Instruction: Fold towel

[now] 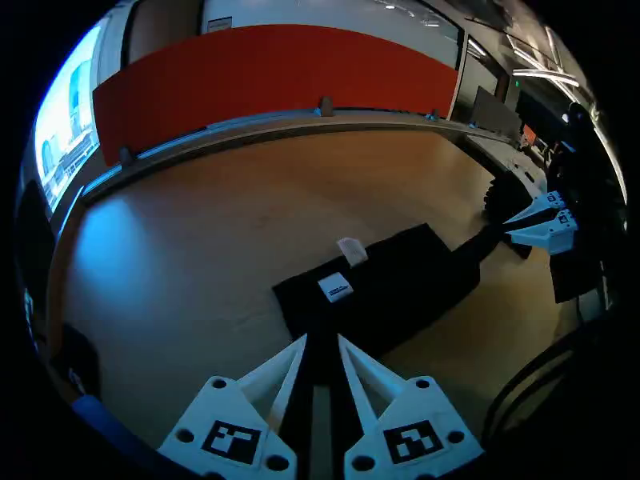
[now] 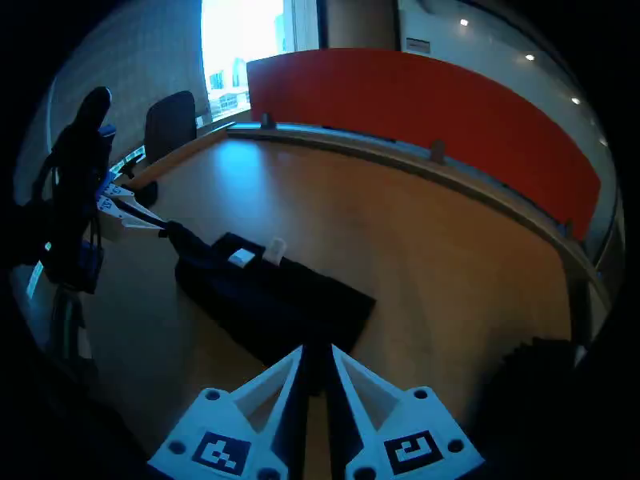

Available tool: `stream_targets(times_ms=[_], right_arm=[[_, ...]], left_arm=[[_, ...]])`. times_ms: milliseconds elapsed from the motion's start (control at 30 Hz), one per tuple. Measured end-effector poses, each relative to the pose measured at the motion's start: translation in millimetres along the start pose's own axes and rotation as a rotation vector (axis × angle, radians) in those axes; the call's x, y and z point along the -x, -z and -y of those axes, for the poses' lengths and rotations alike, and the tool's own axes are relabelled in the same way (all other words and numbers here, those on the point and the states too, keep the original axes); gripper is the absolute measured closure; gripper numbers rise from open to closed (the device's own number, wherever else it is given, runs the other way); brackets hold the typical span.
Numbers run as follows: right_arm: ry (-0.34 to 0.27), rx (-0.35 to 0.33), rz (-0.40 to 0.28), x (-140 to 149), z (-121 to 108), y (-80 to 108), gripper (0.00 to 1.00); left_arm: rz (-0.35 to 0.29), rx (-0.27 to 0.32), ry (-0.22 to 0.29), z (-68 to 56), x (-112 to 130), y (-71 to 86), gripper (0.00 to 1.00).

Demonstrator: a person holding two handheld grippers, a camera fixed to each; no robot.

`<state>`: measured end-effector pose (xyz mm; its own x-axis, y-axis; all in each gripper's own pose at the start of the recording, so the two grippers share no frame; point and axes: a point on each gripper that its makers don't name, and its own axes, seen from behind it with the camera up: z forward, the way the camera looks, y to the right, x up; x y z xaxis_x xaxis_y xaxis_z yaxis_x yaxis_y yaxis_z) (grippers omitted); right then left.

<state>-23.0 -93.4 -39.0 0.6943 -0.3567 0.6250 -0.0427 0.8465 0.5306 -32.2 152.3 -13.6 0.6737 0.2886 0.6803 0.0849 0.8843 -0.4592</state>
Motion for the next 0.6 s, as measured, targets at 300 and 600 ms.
stream_targets(times_ms=[300,600], right_arm=[[0.000,-0.005,0.018,3,-5,-10.7,0.89],[-0.005,0.000,0.048,11,-13,-33.5,0.89]], left_arm=[[0.013,-0.003,0.001,4.0,3,-10.8,0.89],[0.031,-0.015,0.004,10.8,10,-35.4,0.89]])
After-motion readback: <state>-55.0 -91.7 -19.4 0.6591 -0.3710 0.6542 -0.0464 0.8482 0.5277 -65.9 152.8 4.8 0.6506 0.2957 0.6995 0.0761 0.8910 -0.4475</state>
